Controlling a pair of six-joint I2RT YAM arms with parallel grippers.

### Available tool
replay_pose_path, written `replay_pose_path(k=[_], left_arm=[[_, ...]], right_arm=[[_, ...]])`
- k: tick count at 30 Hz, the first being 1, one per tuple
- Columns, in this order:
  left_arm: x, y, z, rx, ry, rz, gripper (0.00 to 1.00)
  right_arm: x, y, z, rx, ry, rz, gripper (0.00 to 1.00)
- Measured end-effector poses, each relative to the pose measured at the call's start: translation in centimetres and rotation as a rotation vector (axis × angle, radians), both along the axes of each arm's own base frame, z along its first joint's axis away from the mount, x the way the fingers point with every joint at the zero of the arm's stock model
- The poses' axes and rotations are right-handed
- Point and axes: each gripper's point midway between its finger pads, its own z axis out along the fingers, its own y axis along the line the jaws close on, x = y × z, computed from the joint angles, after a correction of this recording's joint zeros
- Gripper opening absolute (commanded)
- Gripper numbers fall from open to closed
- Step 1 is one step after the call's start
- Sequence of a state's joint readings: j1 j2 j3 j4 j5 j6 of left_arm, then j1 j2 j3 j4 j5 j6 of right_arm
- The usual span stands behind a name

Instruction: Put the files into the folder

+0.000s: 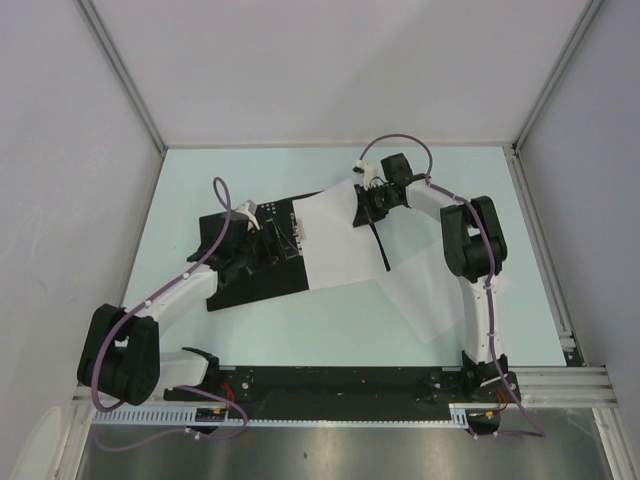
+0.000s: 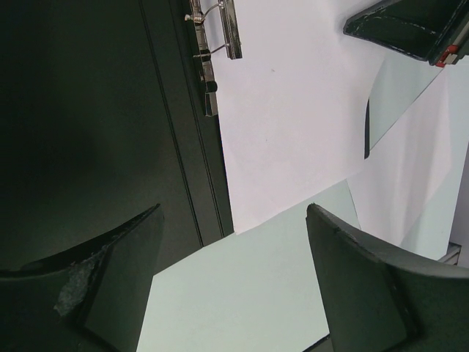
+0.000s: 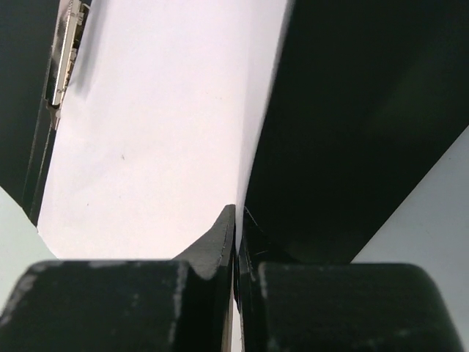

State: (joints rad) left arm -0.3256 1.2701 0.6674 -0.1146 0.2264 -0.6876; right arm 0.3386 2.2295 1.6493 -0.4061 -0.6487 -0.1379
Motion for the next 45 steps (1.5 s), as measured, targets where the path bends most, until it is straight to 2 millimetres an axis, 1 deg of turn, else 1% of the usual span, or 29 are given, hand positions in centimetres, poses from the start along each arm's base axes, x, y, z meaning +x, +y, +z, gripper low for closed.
replay_pose_path(k=[10,18,24,29,37,45], left_arm=[[0.0,0.0,0.0,0.0,0.0,0.001,0.84],[0.0,0.0,-0.1,0.0,0.001,0.001,0.84],[-0.1,0.0,-0.1,0.0,0.002,0.0,0.84],[-0.1,0.0,-0.1,0.0,0.003,0.0,0.84],[-0.1,0.0,-0.2,-0.001,0.005,-0.002,0.84],[-0.2,0.0,-0.2,-0.001,0.005,-0.002,0.84]], right_arm=[[0.2,-0.2,-0.2,-0.024,0.002,-0.005,0.06],[1.3,0.4,0.0,-0.022,-0.018,0.002,0.06],[1.7,0.6,-0.1,-0.028,-0.017,0.001,0.04],[1.7,0.5,-0.3,-0.027,-0.002,-0.013,0.0],[2.4,0.1,-0.1,-0.006,0.019,-0.068,0.0],[2.4,0.3,0.0,0.001,0.021,-0.074,0.0]])
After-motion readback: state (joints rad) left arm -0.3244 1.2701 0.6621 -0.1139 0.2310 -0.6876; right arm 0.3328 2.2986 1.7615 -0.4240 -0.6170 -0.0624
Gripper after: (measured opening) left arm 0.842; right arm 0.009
